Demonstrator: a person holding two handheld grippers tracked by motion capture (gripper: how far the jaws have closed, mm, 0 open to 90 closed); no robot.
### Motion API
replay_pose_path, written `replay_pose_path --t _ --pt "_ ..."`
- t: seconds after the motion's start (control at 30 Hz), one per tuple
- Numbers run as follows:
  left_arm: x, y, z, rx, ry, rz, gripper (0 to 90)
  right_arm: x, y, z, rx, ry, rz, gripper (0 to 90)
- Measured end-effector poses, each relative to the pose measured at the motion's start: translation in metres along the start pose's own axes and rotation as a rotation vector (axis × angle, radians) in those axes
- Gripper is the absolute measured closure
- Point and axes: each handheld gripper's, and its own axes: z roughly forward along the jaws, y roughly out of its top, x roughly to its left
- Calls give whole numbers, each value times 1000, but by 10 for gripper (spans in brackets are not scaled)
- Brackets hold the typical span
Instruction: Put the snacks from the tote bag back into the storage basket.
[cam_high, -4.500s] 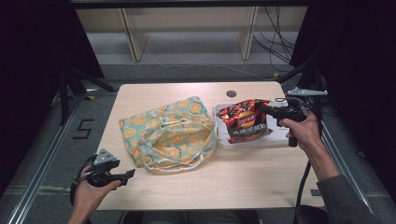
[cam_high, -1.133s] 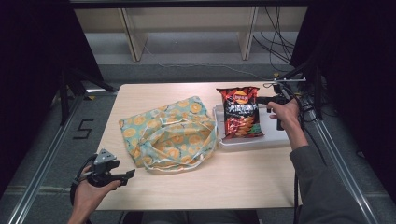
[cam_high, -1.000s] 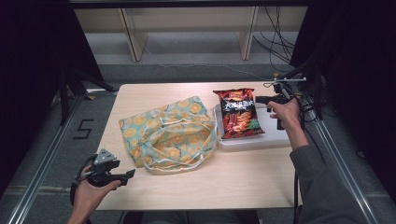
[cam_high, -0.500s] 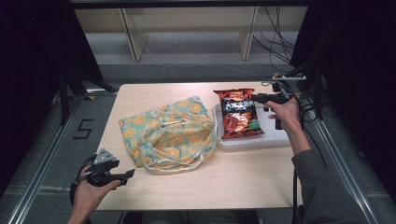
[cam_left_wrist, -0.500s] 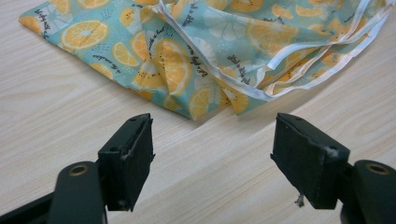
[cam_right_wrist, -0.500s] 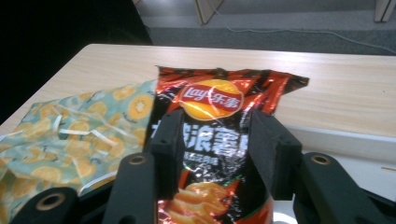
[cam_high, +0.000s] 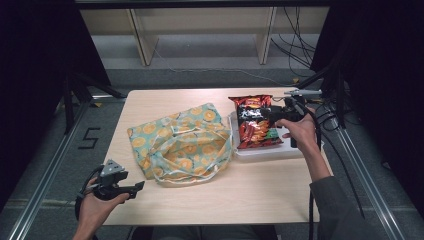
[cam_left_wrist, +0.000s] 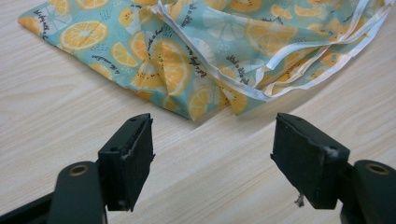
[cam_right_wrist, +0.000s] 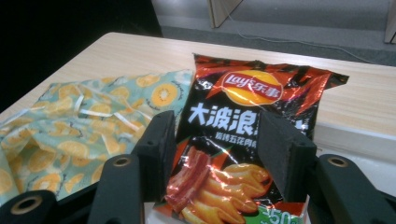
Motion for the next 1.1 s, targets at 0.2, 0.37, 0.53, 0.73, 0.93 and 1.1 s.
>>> replay_pose_path --t 0.2,0.37,0.53,0.73,0.93,1.1 --pt "-1 0 1 -14 -8 -6 286 9 -8 1 17 15 -1 456" --pt "-2 1 2 -22 -7 -15 286 14 -14 -1 24 40 -6 445" --pt "-2 1 1 -8 -7 6 286 18 -20 -3 32 58 -26 434" --pt "-2 2 1 -13 -9 6 286 27 -27 -8 30 88 -14 424" --pt "-3 3 2 -22 -15 5 286 34 -37 -10 37 98 -39 410" --pt "-3 3 1 -10 -18 17 286 42 -44 -11 38 133 -32 395"
